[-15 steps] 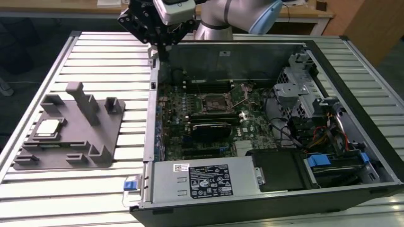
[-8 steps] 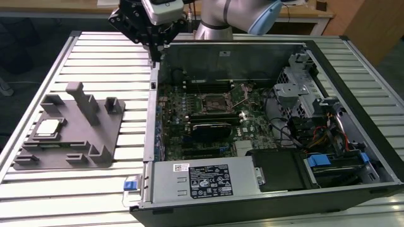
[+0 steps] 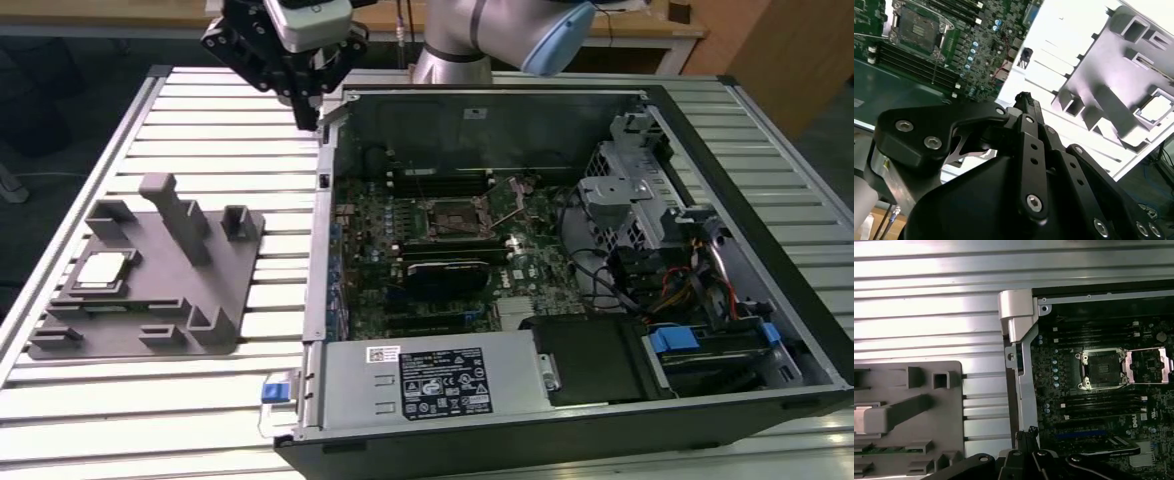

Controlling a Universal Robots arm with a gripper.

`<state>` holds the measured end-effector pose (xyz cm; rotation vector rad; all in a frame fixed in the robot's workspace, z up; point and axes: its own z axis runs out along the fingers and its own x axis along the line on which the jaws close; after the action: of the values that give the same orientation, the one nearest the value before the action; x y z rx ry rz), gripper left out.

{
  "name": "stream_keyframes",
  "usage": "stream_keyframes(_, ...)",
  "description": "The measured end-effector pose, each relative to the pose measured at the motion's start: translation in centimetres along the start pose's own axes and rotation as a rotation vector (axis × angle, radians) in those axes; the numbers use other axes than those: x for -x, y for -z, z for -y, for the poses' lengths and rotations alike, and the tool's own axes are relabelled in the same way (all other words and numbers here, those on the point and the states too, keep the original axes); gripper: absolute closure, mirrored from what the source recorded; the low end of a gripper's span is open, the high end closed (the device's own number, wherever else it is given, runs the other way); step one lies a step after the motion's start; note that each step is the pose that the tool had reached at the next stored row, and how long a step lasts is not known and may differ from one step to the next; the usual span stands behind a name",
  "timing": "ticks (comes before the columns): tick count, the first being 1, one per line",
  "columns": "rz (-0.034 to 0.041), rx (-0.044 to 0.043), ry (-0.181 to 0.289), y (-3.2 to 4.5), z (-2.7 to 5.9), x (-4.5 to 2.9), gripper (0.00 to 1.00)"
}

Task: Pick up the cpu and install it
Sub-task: 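Reach for the cpu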

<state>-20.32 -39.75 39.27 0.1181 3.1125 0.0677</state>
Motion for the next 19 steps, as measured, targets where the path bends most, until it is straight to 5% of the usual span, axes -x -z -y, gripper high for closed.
stream_keyframes(19,-0.0001,-0.0001,0.000,-0.21,-0.02,-4.11,0.89)
